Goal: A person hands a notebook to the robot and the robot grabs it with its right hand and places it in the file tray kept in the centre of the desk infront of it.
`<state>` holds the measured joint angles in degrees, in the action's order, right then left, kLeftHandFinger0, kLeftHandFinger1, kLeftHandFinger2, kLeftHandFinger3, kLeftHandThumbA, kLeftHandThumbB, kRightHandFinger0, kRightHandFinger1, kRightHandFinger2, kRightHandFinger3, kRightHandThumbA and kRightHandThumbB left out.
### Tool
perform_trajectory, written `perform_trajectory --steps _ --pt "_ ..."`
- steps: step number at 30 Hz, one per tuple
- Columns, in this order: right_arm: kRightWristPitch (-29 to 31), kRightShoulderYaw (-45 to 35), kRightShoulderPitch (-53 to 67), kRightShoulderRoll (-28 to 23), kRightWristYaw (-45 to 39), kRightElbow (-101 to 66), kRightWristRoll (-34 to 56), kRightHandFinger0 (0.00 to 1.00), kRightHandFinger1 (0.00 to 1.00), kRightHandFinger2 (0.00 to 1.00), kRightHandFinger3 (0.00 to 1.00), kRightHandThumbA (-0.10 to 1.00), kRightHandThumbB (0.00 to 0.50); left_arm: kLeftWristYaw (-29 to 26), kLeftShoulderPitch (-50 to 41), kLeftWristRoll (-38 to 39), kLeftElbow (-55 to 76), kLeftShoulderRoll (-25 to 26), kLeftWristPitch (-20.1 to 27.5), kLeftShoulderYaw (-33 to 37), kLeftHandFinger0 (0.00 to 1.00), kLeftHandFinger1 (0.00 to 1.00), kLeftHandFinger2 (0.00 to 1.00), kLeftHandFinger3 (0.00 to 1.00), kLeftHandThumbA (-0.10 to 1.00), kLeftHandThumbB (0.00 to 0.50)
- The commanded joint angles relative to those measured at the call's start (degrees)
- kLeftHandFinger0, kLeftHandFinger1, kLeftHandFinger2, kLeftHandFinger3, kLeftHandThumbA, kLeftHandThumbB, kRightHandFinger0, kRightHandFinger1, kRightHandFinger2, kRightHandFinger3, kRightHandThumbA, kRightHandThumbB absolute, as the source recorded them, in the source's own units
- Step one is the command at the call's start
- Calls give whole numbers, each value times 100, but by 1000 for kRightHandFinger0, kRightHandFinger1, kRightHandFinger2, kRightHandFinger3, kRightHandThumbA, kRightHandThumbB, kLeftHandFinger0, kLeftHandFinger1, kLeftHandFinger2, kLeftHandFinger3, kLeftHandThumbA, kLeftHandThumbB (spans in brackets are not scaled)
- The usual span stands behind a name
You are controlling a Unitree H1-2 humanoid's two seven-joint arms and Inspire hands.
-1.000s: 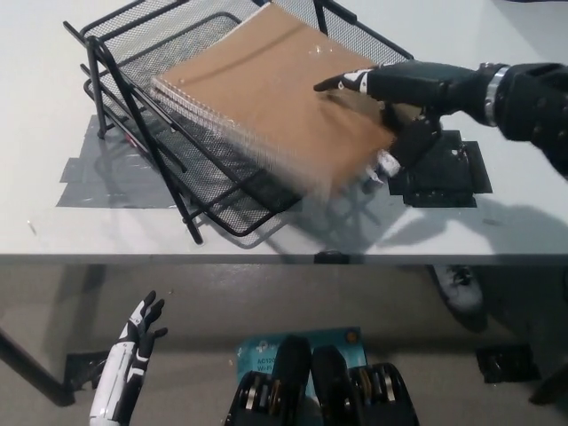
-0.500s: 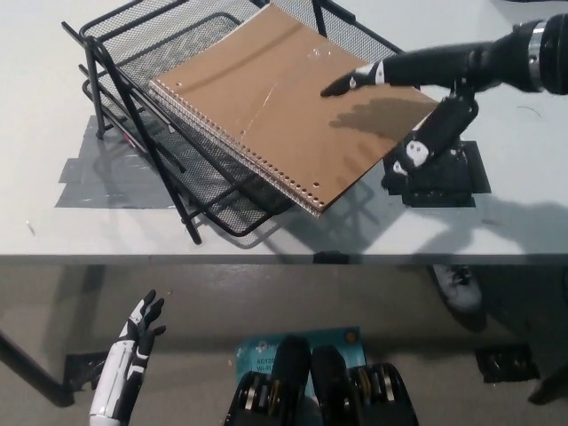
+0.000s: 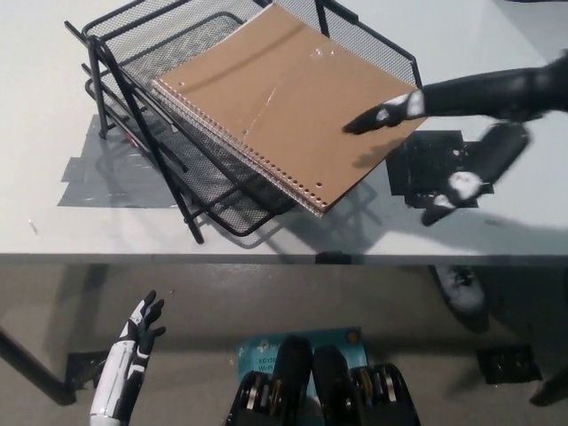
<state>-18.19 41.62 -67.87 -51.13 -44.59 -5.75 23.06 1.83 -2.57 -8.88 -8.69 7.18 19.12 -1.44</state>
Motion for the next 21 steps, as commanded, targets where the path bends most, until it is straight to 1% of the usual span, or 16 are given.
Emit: perform_trajectory --steps 1,3,4,5,6,7,9,10,11,12,13,15,16,18,19,21 --pt "-581 -4321 1322 -1921 1725 -3282 2755 1000 1000 1000 1000 1000 500 17 97 51 435 188 29 -40 932 1000 1000 1000 1000 391" --pt "-138 -4951 2081 -1771 2007 -3933 2760 1000 1000 1000 1000 1000 500 15 89 69 399 180 84 -37 921 1000 1000 1000 1000 386" --pt "51 -5454 2935 -1459 2606 -4560 2694 1000 1000 1000 1000 1000 433 9 84 67 376 173 111 -32 925 1000 1000 1000 1000 385" --pt "496 -5545 3622 -999 2756 -4734 2278 1000 1000 1000 1000 1000 370 1 74 57 385 164 122 -30 935 1000 1000 1000 1000 383" --pt "1041 -5559 4273 -474 2856 -4833 1906 1000 1000 1000 1000 1000 336 -5 89 42 391 153 124 -21 942 1000 1000 1000 1000 396" --pt "1421 -5553 4674 -125 2868 -4857 1668 1000 1000 1000 1000 1000 329 -9 101 32 396 145 124 -15 944 1000 1000 1000 1000 398" --pt "1891 -5260 5318 546 2919 -4868 1349 1000 1000 1000 1000 1000 363 -26 147 0 396 158 106 -27 966 1000 1000 1000 1000 427" --pt "1913 -5209 5411 659 2904 -4868 1316 1000 1000 1000 1000 1000 364 -27 140 4 402 155 98 -30 968 1000 1000 1000 1000 429" --pt "1775 -5031 5504 776 2917 -4868 1289 1000 1000 1000 1000 1000 472 -26 129 2 410 153 90 -27 983 1000 1000 1000 1000 428" --pt "1570 -4788 5536 896 3001 -4868 1277 1000 1000 1000 1000 1000 494 -22 125 -2 414 150 82 -21 1000 1000 1000 1000 1000 428" --pt "1255 -4314 5561 1334 3104 -4868 1332 1000 1000 1000 1000 1000 500 -24 113 -5 413 134 86 -11 1000 1000 1000 1000 1000 425" --pt "954 -3988 5615 1969 3146 -4807 1322 1000 1000 1000 1000 1000 500 -33 90 -2 411 113 123 -2 1000 1000 1000 1000 1000 429" --pt "631 -3812 5816 2493 3400 -4838 1225 1000 1000 1000 1000 1000 500 -48 101 -29 426 109 146 1 1000 1000 1000 1000 1000 416" --pt "516 -3725 6153 3165 3527 -4710 905 1000 1000 1000 1000 1000 500 -52 125 -20 428 111 170 -5 1000 1000 1000 1000 1000 413" --pt "643 -3691 6317 3405 3488 -4490 466 1000 1000 1000 1000 1000 429 -49 135 3 426 115 189 -11 1000 1000 1000 1000 1000 412" --pt "887 -3669 6634 3857 3375 -4024 -311 1000 1000 1000 1000 1000 398 -34 154 38 419 134 217 -18 1000 1000 1000 1000 1000 424"
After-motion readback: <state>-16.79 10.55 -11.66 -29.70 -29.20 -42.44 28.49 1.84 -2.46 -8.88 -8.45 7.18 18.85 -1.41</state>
